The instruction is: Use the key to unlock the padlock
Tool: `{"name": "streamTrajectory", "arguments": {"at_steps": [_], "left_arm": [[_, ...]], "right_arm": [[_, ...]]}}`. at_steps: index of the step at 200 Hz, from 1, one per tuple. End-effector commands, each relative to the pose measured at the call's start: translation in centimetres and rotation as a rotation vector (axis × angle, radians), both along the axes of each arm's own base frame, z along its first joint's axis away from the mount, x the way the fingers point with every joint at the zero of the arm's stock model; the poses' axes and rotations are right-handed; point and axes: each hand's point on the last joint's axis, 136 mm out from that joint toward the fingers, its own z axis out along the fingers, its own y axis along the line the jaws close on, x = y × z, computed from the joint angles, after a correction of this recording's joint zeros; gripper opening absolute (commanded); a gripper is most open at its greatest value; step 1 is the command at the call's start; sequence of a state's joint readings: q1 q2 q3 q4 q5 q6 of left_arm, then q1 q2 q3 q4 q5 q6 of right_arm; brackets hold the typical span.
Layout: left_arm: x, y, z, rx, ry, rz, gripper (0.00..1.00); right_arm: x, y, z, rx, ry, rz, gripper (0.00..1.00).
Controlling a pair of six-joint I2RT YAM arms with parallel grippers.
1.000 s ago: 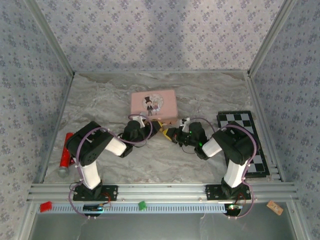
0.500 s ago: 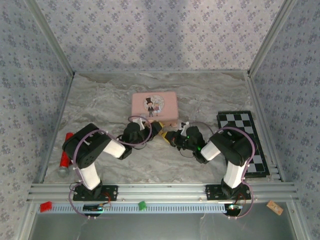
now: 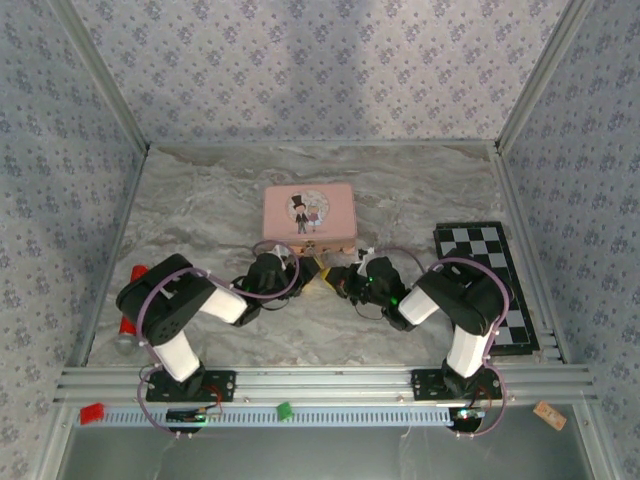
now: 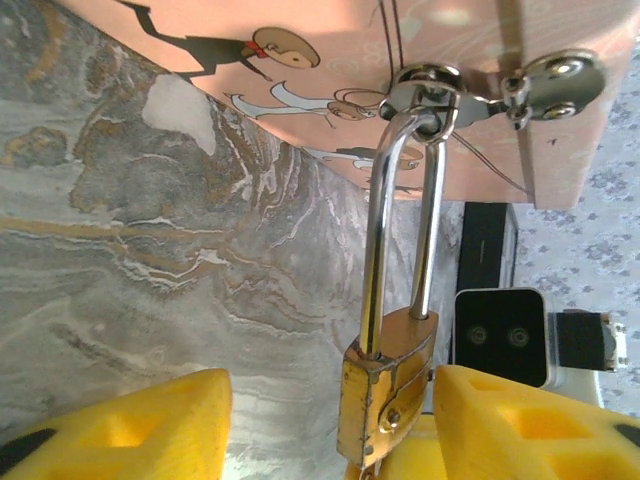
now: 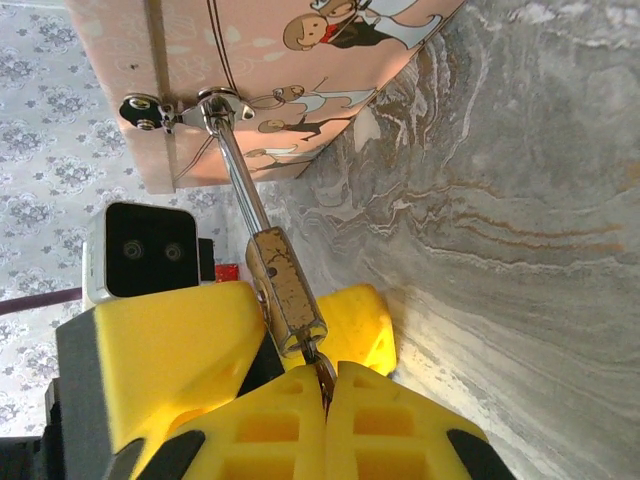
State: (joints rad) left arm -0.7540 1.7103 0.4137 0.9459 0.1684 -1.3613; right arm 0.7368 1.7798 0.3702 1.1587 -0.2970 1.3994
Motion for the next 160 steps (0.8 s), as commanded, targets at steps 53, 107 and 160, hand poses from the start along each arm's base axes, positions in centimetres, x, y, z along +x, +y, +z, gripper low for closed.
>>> {"name": "streamTrajectory", "arguments": {"at_steps": [53, 107, 160], "left_arm": [[0.5, -1.4, -0.6, -0.133, -0.013, -0.004, 0.31], [0.5, -1.1, -0.7, -0.098, -0.015, -0.008, 0.24], [0.5, -1.4, -0.4, -0.104, -0.021, -0.021, 0.19]], "right_arm": [[-0.4, 0.6, 0.7, 0.013, -0.009, 0.013, 0.00], [-0.3, 0.5, 0.4, 0.002, 0.000, 0.008, 0.00], [0.2, 0.1, 0.6, 0.007, 0.001, -0.002, 0.00]]}}
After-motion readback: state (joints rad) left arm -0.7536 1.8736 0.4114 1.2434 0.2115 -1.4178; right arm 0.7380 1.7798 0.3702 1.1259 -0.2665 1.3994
